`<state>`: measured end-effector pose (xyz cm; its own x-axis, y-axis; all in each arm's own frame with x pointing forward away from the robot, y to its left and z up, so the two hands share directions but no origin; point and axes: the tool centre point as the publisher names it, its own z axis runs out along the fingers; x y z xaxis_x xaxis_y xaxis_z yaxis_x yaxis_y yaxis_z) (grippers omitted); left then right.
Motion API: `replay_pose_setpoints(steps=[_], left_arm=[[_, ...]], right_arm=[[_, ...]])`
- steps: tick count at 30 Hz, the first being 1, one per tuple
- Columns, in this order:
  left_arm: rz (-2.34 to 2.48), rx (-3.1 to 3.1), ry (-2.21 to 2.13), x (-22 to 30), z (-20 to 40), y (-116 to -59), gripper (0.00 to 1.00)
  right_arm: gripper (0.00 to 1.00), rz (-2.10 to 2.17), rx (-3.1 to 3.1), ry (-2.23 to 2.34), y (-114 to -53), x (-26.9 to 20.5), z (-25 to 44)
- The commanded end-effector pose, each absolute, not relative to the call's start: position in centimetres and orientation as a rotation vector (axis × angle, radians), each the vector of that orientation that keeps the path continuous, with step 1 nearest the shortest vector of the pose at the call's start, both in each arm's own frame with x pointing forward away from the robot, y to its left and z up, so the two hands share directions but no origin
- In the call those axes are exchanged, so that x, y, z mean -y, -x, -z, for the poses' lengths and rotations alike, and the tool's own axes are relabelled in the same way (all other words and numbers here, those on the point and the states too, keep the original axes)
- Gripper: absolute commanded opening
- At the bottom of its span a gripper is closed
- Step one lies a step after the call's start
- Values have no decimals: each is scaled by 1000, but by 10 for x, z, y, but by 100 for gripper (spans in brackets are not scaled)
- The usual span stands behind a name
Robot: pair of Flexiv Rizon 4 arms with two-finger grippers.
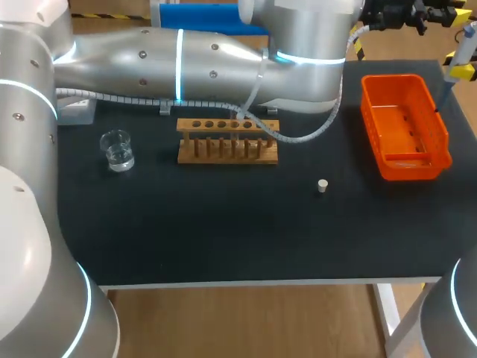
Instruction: Invert the test tube, pick up the pipette, mount the tip to pipette, aspirate from beaker and dispense into the tube, eject the tip, return the pipette, and cap with the stopper.
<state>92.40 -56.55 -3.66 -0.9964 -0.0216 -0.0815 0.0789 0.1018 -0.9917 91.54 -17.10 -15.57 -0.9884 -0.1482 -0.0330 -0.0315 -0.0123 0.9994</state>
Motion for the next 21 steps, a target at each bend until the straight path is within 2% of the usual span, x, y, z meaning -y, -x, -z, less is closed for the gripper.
replay_pose_setpoints(steps=[1,11,21], left_arm=[[2036,-2347,-131,542,27,-928,100],[2005,-2397,-215,492,22,-923,100],[2036,-2385,-132,432,44,-905,100]], right_arm=[[0,2166,2150,-197,-916,171,155],[0,2166,2150,-197,-916,171,155],[0,2166,2150,-197,-916,171,155]])
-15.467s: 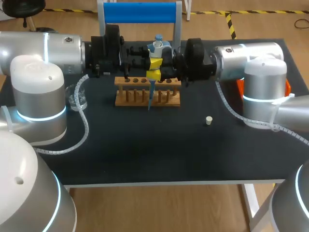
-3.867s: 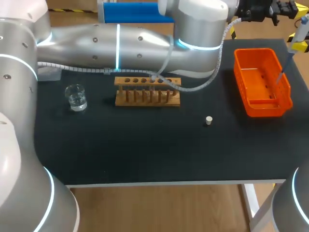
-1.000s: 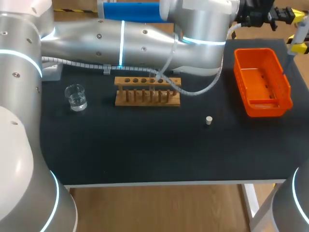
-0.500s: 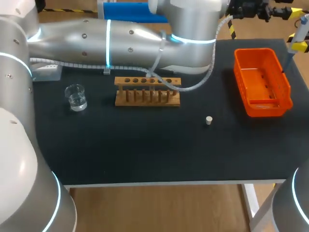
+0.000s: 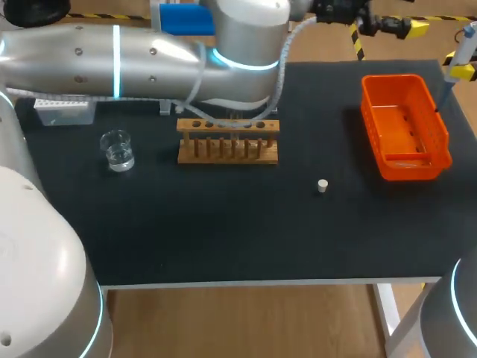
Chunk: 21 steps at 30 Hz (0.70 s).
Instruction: Invert the test tube, pick up the pipette, mount the tip to pipette, aspirate from beaker and dispense into the tube, eject the tip, return the pipette, and cap with the stopper.
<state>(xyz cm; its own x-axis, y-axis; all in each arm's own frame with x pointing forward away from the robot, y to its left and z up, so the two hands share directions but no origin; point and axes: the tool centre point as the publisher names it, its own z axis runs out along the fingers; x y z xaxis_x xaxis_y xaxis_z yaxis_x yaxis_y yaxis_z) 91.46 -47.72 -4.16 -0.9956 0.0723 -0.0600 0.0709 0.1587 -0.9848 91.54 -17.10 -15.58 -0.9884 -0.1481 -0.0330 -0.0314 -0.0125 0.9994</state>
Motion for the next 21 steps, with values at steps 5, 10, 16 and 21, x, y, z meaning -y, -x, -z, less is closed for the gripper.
replay_pose_setpoints(steps=[5,10,16,21], left_arm=[[-2063,2385,83,405,56,-890,100],[-2109,2381,39,380,68,-876,100],[-2151,2387,-17,352,81,-860,100],[-2180,2387,-68,333,93,-851,100]], right_arm=[[0,2166,2150,-197,-916,171,155],[0,2166,2150,-197,-916,171,155],[0,2166,2150,-197,-916,171,155],[0,2166,2150,-197,-916,171,155]])
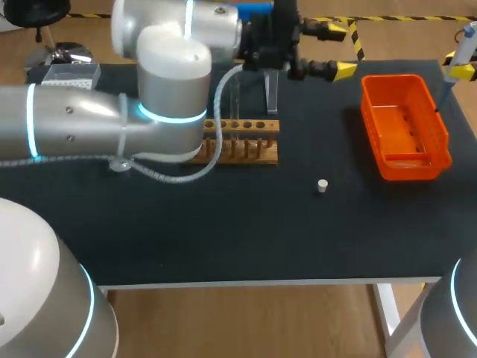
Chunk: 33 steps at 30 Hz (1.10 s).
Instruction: Invert the test tube, pick up the pipette, mount the tip to pipette, aspirate from beaker and dispense into the tube, eject the tip, return the pipette, and cap with the stopper.
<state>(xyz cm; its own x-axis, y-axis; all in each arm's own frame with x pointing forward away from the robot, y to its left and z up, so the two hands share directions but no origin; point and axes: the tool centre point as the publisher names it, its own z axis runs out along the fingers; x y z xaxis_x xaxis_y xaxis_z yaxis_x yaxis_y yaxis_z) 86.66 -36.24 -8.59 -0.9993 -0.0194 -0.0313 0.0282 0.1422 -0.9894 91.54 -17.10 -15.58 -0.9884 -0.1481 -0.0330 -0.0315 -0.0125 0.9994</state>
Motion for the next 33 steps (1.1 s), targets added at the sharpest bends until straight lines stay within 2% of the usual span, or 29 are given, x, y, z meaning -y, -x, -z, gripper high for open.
replay_pose_setpoints(steps=[1,17,33], left_arm=[[2058,-2247,70,329,95,-850,100],[2086,-2204,186,281,122,-844,100],[2090,-2204,155,269,122,-847,100]], right_arm=[[0,2166,2150,-197,-916,171,155],[0,2166,2150,-197,-916,171,155],[0,2166,2150,-197,-916,171,155]])
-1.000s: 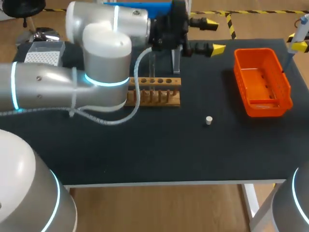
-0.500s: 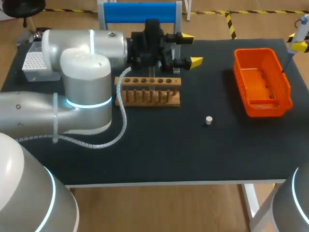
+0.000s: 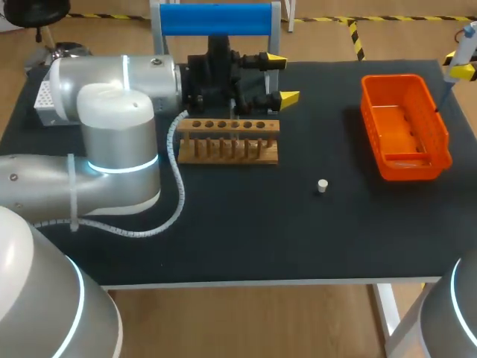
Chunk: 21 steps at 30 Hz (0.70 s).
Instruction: Invert the test tube, pick up the pipette, mount the tip to pipette, aspirate from beaker and dispense into the tube, eject the tip, return the pipette, and cap with the stopper.
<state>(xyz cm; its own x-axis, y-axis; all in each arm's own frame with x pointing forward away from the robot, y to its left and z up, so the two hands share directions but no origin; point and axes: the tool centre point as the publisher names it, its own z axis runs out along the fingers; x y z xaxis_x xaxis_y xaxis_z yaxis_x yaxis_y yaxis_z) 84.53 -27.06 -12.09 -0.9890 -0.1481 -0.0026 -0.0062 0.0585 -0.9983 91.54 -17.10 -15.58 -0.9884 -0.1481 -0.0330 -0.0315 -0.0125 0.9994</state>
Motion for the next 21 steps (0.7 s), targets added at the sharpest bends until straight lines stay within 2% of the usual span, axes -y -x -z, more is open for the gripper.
replay_pose_setpoints(steps=[1,21], left_arm=[[2090,-2204,156,269,121,-847,100],[2083,-2224,164,271,121,-846,100]], right_arm=[[0,2166,2150,-197,-916,171,155],[0,2166,2150,-197,-916,171,155]])
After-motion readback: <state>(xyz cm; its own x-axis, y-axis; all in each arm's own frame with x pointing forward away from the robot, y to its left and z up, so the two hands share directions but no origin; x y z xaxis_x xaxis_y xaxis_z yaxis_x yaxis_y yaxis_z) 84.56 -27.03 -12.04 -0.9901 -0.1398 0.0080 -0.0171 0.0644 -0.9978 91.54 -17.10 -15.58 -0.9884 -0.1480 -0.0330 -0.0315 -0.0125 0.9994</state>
